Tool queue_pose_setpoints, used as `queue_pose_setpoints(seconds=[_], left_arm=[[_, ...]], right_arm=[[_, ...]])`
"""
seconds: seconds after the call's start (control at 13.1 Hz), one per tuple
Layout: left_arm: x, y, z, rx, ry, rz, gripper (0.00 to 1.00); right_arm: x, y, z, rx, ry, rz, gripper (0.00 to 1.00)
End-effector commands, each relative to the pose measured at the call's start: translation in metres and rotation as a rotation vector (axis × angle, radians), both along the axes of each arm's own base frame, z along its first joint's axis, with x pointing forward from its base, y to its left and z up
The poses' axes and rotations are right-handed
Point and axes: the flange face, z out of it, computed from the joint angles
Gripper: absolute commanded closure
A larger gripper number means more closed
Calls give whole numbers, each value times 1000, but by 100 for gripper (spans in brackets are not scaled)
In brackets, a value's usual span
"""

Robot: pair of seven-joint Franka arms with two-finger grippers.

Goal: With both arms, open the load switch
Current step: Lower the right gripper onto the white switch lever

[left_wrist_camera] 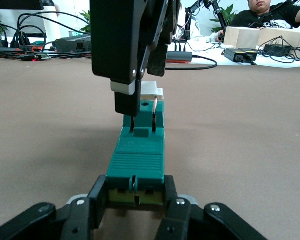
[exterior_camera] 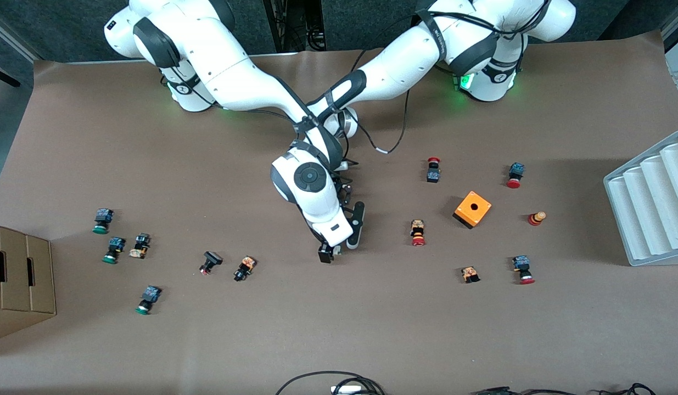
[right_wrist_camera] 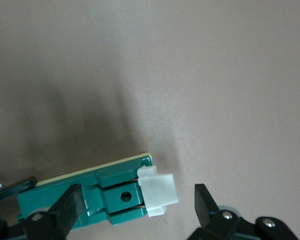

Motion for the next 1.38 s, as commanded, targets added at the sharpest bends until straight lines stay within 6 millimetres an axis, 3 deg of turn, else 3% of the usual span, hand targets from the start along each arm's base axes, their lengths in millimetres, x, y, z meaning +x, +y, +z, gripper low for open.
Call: queue_pose_setpoints(seconds=[0.0, 0.92, 1.3], left_arm=[[-4, 4, -13, -6, -8, 20, 72], [-3, 4, -12, -7, -9, 22, 72], [-4, 4, -13, -6, -8, 20, 72]], right_arm=[[1, 8, -6, 13, -8, 6, 0], [0, 14, -16, 26, -20, 1, 0], [-1, 16, -14, 34, -30, 4, 15]])
